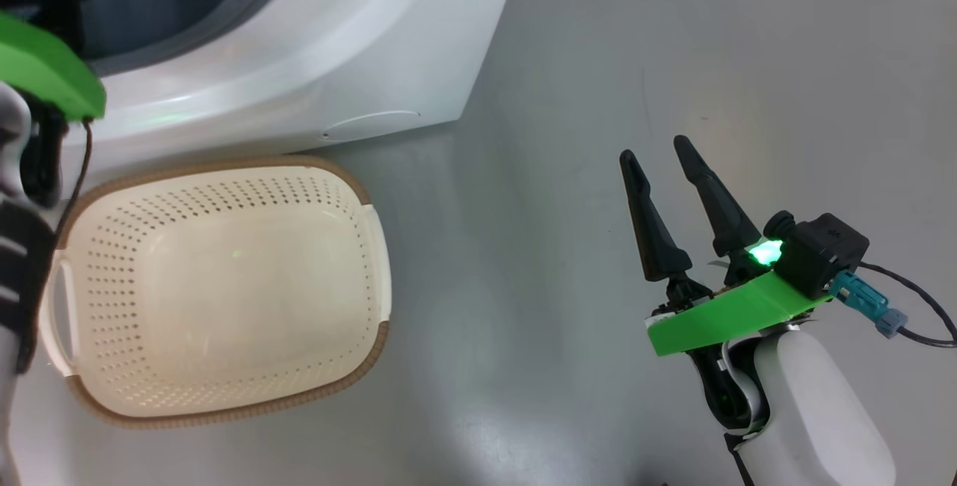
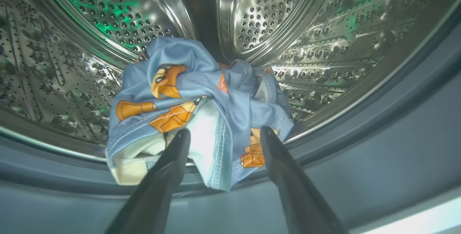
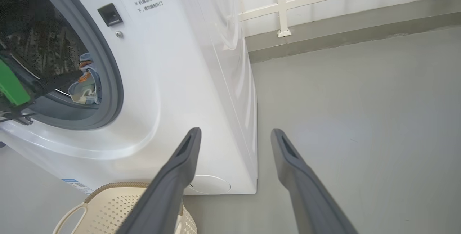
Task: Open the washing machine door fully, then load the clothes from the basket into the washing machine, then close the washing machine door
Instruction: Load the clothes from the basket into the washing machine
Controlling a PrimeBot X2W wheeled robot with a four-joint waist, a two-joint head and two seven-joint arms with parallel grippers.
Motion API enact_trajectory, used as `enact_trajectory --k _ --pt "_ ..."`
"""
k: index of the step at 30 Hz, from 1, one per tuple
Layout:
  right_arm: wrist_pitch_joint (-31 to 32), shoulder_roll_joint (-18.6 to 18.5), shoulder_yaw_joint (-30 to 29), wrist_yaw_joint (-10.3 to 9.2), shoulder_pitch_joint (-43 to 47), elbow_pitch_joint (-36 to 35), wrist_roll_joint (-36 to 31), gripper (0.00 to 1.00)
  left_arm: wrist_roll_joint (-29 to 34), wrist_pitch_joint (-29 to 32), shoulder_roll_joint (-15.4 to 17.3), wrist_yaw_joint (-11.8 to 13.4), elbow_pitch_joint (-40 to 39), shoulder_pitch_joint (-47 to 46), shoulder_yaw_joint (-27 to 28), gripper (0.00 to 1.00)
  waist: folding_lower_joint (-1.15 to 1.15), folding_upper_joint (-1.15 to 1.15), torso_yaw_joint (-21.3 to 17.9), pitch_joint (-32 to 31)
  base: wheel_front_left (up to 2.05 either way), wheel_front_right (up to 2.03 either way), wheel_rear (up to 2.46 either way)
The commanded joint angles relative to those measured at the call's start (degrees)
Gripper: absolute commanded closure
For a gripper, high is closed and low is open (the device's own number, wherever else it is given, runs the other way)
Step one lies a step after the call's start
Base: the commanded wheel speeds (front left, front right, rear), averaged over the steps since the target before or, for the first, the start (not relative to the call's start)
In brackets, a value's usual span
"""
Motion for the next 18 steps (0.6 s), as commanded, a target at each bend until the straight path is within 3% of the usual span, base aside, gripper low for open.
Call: enact_trajectory --k 1,4,13,18 --pt "-0.27 0.28 1.07 0.52 1.39 -1.06 -0.08 0.0 -0.33 -0.62 3.29 -0.14 -2.85 1.85 1.0 0.0 0.0 0.0 0.64 -0.68 0.0 0.0 0.0" --pt "-0.27 0.28 0.88 0.52 1.41 -1.14 -0.03 0.0 -0.09 -0.74 4.23 0.28 -8.2 5.9 2.72 0.0 0.0 0.0 0.91 -1.12 0.0 0.0 0.0" --pt "-0.27 0.28 -0.34 0.52 1.96 -1.31 -0.53 0.0 4.32 -0.78 5.67 4.75 -30.16 24.19 11.12 0.0 0.0 0.0 1.64 -3.55 0.0 0.0 0.0" --pt "-0.27 0.04 -0.35 0.52 2.29 -1.16 -0.7 0.0 5.85 -0.78 5.49 6.69 -38.27 34.61 15.17 0.0 0.0 0.0 1.94 -5.77 0.0 0.0 0.0"
